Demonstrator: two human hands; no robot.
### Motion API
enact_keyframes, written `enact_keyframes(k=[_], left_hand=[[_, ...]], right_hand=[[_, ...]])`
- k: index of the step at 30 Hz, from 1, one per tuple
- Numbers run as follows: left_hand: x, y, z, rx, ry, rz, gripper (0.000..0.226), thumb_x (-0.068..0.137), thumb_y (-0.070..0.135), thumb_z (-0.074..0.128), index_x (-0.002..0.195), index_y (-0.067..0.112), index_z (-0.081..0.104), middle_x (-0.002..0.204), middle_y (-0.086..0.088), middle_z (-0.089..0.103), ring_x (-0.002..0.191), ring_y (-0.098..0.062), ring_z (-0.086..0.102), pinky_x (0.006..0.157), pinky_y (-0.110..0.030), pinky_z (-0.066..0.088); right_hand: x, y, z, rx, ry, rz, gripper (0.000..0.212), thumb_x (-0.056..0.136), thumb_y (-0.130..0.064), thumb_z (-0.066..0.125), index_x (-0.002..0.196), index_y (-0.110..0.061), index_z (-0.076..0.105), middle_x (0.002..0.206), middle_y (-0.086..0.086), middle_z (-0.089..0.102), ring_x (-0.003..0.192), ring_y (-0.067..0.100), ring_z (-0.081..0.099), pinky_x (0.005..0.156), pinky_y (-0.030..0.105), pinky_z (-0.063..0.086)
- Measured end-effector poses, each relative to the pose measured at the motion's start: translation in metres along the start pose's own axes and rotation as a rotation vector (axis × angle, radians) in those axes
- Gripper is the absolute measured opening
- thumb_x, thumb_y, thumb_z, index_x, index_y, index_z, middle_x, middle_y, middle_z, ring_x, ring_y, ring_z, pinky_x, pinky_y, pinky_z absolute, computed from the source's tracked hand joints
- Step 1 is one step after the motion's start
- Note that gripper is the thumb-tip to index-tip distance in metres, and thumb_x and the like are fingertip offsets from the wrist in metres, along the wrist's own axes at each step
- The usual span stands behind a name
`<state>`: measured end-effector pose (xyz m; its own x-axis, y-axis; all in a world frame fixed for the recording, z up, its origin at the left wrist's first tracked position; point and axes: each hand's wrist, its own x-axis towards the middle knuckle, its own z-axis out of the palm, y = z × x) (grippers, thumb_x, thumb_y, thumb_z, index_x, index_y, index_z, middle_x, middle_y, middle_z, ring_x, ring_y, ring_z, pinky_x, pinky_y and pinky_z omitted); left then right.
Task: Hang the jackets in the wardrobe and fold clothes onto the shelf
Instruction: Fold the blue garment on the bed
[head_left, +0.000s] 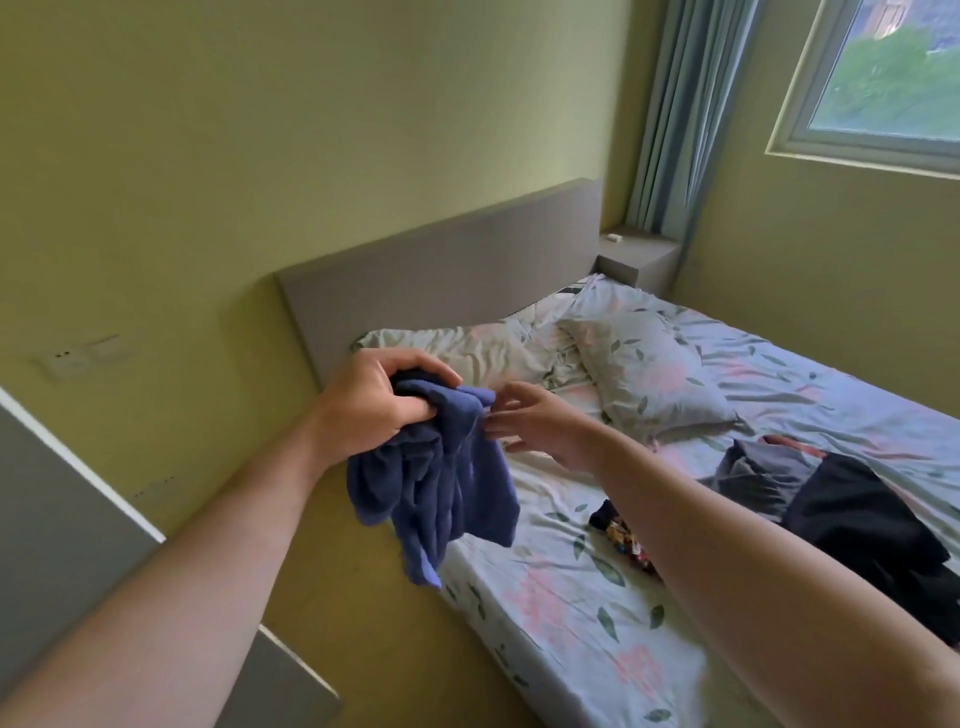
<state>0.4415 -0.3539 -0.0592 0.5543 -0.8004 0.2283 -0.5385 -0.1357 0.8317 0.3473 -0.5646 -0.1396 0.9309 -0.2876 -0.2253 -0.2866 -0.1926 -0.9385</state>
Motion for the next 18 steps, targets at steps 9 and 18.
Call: enact_keyframes(k=[9, 18], left_hand=[[-0.012, 0.001, -0.018, 0.031, 0.136, -0.06, 0.052, 0.073, -0.023, 0.045, 0.097, 0.014, 0.073, 0.097, -0.001, 0.073, 0.075, 0.0, 0.067, 0.062, -0.013, 0.048], [-0.021, -0.064, -0.04, 0.435, 0.403, -0.315, 0.041, 0.079, 0.0, 0.052, 0.101, 0.032, 0.063, 0.108, 0.002, 0.058, 0.093, -0.025, 0.059, 0.079, -0.036, 0.05]], right_hand=[[0.015, -0.009, 0.027, -0.326, 0.028, 0.021, 0.011, 0.091, -0.026, 0.066, 0.1, -0.019, 0.069, 0.086, -0.001, 0.065, 0.089, 0.022, 0.061, 0.074, 0.031, 0.047], [-0.005, -0.063, -0.003, -0.833, -0.072, -0.128, 0.046, 0.086, -0.067, 0.062, 0.095, -0.022, 0.062, 0.085, -0.008, 0.062, 0.075, 0.009, 0.058, 0.067, 0.03, 0.044]])
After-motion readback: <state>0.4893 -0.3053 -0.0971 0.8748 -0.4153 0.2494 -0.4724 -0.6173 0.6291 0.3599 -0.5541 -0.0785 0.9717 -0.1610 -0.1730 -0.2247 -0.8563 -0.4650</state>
